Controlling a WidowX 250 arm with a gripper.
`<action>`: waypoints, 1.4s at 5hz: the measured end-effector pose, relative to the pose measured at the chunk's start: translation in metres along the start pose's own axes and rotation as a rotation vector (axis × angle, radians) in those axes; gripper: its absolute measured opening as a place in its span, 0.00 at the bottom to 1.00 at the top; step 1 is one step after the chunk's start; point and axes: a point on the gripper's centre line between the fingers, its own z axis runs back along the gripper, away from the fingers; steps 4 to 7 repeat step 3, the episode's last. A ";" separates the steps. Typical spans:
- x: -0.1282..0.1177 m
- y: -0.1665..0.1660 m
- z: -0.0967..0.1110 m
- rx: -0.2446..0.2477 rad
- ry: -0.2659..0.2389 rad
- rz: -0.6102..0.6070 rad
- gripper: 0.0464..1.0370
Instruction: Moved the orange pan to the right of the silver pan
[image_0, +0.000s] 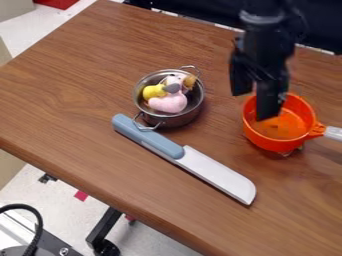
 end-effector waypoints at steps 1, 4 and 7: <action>-0.009 0.013 0.021 0.004 -0.067 -0.011 0.96; -0.055 0.023 0.047 -0.027 -0.137 -0.091 0.96; -0.055 0.023 0.047 -0.027 -0.137 -0.091 0.96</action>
